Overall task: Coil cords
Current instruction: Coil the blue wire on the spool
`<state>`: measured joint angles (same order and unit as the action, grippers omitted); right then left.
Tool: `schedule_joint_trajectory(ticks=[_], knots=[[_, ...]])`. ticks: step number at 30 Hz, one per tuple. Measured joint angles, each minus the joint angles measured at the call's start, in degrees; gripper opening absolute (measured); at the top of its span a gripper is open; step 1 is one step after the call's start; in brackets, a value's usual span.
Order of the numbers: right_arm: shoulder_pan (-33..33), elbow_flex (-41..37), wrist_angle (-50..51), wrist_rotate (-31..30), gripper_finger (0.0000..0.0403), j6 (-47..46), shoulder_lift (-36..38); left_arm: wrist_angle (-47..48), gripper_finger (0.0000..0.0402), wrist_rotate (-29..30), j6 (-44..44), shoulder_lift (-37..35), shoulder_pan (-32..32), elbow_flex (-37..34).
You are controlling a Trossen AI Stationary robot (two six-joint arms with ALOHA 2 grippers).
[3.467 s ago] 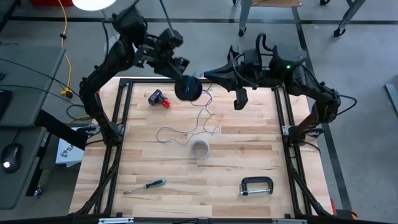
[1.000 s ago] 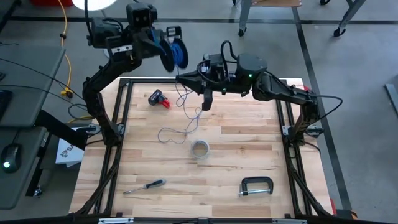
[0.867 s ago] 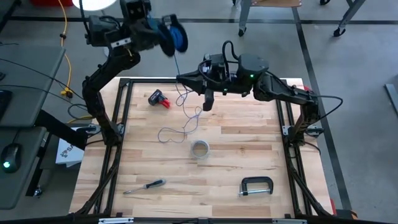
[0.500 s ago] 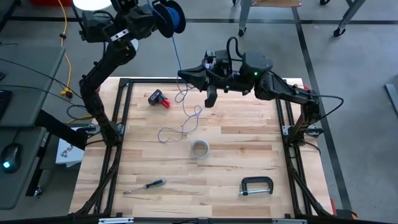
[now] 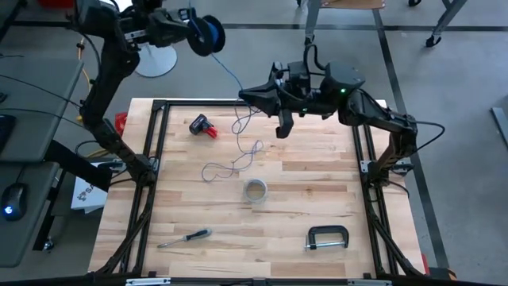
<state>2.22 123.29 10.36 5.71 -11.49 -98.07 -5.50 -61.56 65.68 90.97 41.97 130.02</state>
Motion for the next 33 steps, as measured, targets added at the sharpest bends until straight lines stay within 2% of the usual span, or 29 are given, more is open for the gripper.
schedule_joint_trajectory(ticks=[4,9,13,20,28,33], knots=[[0.57,0.00,-3.50,2.02,0.0000,-0.12,0.34,10.54,0.0000,-2.64,-0.99,-1.13,-0.11,0.00],[0.79,0.00,-6.39,4.31,0.0000,-0.33,0.34,25.07,0.0000,-2.93,-7.34,-1.26,-1.35,-0.02],[0.88,0.00,-6.32,4.29,0.0000,-0.16,0.34,31.50,0.0000,-3.01,-10.77,-1.23,-3.34,-0.04],[3.15,0.02,-5.87,5.34,0.0000,-0.68,0.34,32.68,0.0000,-6.34,-7.18,-0.71,-10.04,-0.02],[5.60,0.02,-4.97,9.75,0.0000,-4.46,0.32,31.53,0.0000,-4.87,-3.75,1.51,-17.27,-0.02],[5.90,0.02,-5.12,10.27,0.0000,-5.18,0.20,23.29,0.0000,-4.65,1.73,4.27,-20.57,-0.02]])
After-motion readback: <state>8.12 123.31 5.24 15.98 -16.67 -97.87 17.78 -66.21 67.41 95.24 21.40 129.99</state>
